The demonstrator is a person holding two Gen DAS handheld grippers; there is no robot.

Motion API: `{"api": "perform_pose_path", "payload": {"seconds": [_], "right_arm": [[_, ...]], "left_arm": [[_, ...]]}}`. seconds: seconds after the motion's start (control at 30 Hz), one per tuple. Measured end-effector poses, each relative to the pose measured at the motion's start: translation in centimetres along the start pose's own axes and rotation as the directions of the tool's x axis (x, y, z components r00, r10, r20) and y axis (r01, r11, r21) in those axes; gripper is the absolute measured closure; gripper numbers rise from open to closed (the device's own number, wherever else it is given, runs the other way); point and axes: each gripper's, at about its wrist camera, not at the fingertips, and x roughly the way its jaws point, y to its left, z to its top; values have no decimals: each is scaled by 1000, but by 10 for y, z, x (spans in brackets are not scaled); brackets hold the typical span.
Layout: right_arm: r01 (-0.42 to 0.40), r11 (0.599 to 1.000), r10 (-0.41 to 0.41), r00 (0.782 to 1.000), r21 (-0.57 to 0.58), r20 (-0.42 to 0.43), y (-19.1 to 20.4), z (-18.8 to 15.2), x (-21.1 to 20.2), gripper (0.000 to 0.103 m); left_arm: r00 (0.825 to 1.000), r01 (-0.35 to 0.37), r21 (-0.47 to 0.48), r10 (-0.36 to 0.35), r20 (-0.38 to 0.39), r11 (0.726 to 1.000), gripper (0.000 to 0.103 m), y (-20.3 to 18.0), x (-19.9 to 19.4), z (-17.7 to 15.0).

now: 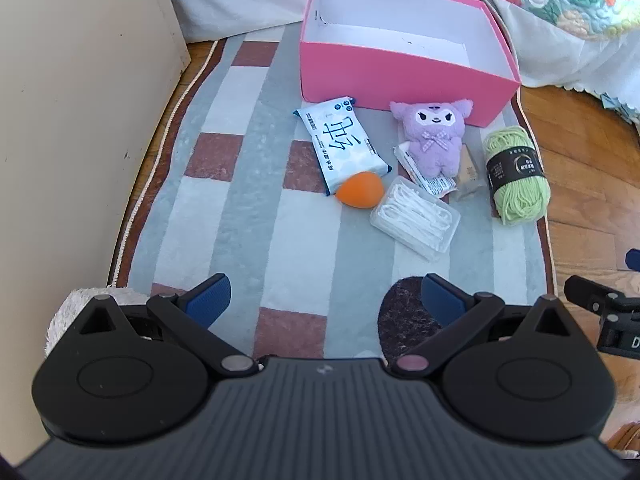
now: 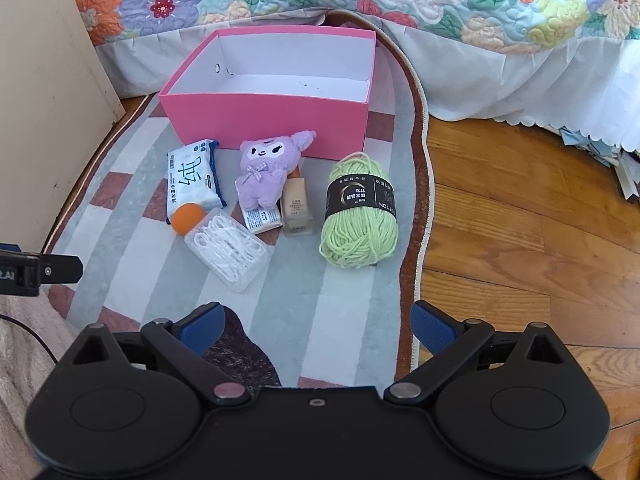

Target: Organize objects

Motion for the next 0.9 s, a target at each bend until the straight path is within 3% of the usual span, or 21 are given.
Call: {"api": "perform_pose_path", "payload": {"seconds": [0.23, 0.37, 0.53, 0.73, 0.9], "right_arm": [[-33, 999, 33, 999, 16, 36, -7, 2, -8, 2], [-48, 999, 46, 992, 17, 120, -18, 12, -27, 2], [-68, 998, 67, 990, 2, 128, -27, 24, -36, 2], [-63, 996, 74, 982, -67, 174, -30, 25, -40, 2], [-51, 988, 85, 968, -148, 235, -40, 28, -42, 2]], "left_arm": [[999, 32, 3, -33, 17, 999, 0, -7, -9, 4], [997, 61, 60, -63, 41, 996, 0, -20, -24, 18], [997, 66, 117, -69, 22, 991, 0, -35, -34, 30], [994, 106, 124, -104, -26, 987, 0, -45, -32, 36], [991, 129, 138, -131, 9, 982, 0, -55, -34, 48]]}}
